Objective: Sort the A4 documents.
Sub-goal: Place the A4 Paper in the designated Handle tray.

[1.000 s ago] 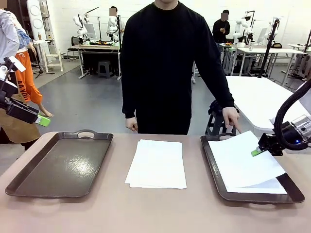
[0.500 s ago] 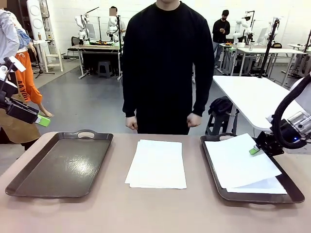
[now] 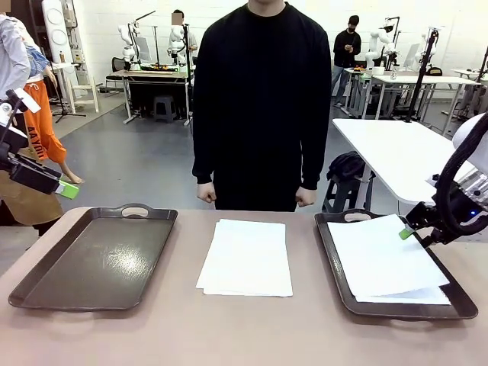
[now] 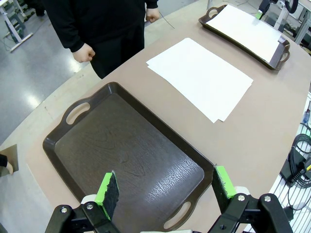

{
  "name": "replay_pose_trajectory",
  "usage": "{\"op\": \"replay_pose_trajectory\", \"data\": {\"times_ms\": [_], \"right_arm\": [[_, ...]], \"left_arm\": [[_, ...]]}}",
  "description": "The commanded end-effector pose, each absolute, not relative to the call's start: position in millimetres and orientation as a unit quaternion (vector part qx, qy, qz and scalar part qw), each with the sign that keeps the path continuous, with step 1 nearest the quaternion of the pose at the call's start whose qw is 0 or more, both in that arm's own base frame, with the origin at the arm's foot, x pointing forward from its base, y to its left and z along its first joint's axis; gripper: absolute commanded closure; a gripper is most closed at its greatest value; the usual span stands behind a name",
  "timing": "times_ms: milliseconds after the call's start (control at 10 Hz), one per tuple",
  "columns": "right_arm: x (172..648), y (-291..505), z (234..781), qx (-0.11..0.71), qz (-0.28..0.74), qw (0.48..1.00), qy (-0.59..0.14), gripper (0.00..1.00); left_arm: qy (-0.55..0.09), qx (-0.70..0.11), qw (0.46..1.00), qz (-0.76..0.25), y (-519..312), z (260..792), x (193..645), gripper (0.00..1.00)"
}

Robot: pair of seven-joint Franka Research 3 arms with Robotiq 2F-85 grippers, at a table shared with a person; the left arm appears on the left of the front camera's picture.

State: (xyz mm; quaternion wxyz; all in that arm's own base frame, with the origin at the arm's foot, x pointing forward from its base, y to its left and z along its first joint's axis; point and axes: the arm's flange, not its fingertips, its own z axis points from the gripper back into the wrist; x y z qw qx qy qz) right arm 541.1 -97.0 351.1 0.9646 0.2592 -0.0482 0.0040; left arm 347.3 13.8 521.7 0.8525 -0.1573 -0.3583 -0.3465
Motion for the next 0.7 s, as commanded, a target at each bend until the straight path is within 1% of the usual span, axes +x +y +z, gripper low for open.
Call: {"op": "replay_pose_trajectory", "data": {"times_ms": [0, 100, 500, 600], "right_arm": [[532.9, -98.7, 357.4, 0.233, -0.020, 0.971, -0.054, 0.07], [533.0, -100.2, 362.8, 0.230, -0.021, 0.971, -0.062, 0.00], [536.7, -101.3, 369.8, 0.233, -0.039, 0.969, -0.077, 0.00], [538.8, -105.2, 371.6, 0.243, -0.014, 0.967, -0.071, 0.00]], "left_arm": [[-0.364, -0.158, 0.848, -0.352, 15.6, 520.3, 348.3, 0.00], [-0.364, -0.158, 0.848, -0.352, 15.6, 520.3, 348.3, 0.00], [-0.364, -0.158, 0.848, -0.352, 15.6, 520.3, 348.3, 0.00], [-0.364, -0.158, 0.848, -0.352, 15.6, 520.3, 348.3, 0.00]]}}
